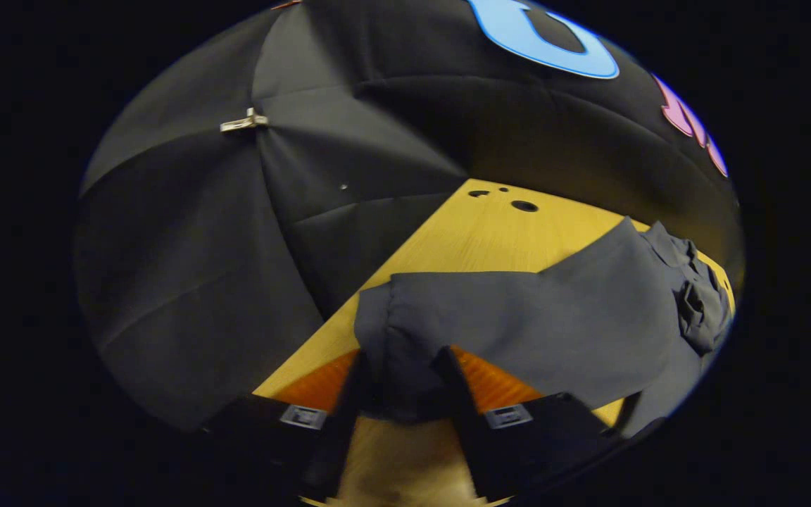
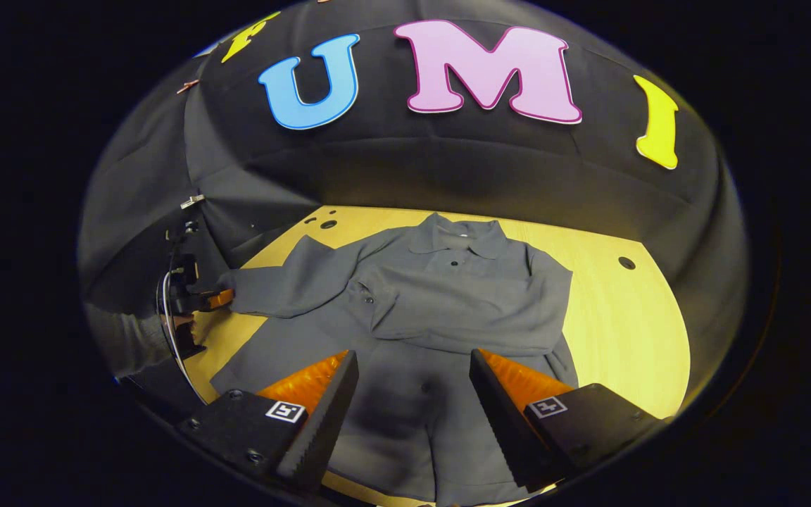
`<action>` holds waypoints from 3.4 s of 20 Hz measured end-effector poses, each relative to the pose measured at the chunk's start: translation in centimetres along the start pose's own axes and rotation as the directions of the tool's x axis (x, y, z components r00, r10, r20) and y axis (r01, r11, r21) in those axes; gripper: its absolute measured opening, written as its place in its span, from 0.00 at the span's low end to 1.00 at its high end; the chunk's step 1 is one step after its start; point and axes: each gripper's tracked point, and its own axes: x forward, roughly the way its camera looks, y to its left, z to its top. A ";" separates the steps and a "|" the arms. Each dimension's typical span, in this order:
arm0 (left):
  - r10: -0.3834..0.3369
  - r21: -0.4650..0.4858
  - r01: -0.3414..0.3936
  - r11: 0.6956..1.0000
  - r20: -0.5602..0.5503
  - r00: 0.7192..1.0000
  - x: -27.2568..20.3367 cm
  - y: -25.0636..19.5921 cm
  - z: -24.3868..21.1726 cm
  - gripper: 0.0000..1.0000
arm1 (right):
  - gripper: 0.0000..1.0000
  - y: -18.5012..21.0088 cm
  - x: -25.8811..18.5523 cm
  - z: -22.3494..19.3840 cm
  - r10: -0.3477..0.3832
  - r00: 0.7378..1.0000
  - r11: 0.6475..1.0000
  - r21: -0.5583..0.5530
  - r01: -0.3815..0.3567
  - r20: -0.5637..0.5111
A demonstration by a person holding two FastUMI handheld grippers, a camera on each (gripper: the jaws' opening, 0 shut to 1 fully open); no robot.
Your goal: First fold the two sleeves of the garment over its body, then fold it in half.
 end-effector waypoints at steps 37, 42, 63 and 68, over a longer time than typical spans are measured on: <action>-0.519 0.170 0.491 0.854 0.341 0.784 -18.8 -32.4 20.1 0.08 | 0.98 -14.1 -5.6 -3.2 -0.274 0.962 0.948 0.173 0.268 0.009; -0.571 0.200 0.534 0.821 0.299 0.765 -19.4 -36.9 18.6 0.09 | 0.98 -16.3 -6.5 -4.6 -0.308 0.951 0.928 0.214 0.304 -0.013; -0.665 0.352 0.621 0.700 0.003 0.747 -13.6 -51.4 6.2 0.09 | 0.98 -22.2 -8.3 -8.5 -0.409 0.906 0.847 0.325 0.421 -0.109; -0.655 0.342 0.635 0.693 -0.070 0.753 -11.3 -53.4 2.7 0.09 | 0.98 -23.0 -8.5 -9.4 -0.419 0.898 0.843 0.311 0.439 -0.132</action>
